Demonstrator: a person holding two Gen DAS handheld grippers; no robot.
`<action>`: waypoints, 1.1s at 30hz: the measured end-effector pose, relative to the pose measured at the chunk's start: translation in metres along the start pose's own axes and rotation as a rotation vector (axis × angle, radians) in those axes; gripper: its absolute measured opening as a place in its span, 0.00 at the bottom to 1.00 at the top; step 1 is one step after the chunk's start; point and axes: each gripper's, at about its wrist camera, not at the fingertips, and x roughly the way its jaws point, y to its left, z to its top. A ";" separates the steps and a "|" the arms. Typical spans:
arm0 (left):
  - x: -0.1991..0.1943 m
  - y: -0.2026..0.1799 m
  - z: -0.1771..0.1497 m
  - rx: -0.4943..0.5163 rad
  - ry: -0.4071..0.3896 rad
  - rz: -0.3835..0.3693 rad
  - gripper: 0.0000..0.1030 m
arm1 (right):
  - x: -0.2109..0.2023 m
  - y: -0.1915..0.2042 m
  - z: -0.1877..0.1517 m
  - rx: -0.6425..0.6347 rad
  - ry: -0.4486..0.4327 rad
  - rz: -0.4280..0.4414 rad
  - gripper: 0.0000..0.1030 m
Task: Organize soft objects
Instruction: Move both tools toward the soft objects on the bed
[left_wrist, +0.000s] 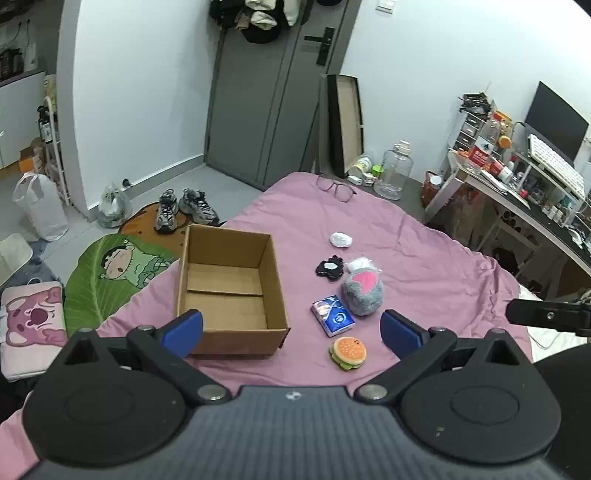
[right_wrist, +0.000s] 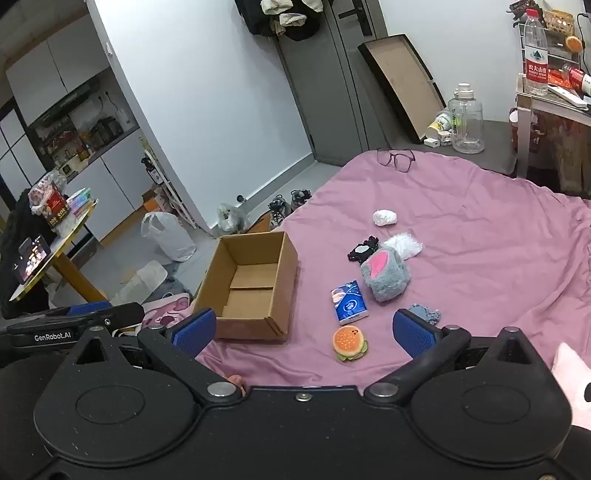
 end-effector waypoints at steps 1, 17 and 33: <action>0.000 0.000 0.000 0.006 0.000 0.007 0.99 | 0.000 0.000 0.000 -0.003 0.000 0.000 1.00; -0.008 -0.009 -0.001 0.053 -0.003 -0.005 0.99 | -0.009 0.010 -0.002 -0.026 -0.012 -0.038 1.00; -0.009 -0.021 0.001 0.085 -0.001 -0.016 0.99 | -0.012 0.009 -0.003 -0.025 -0.010 -0.054 1.00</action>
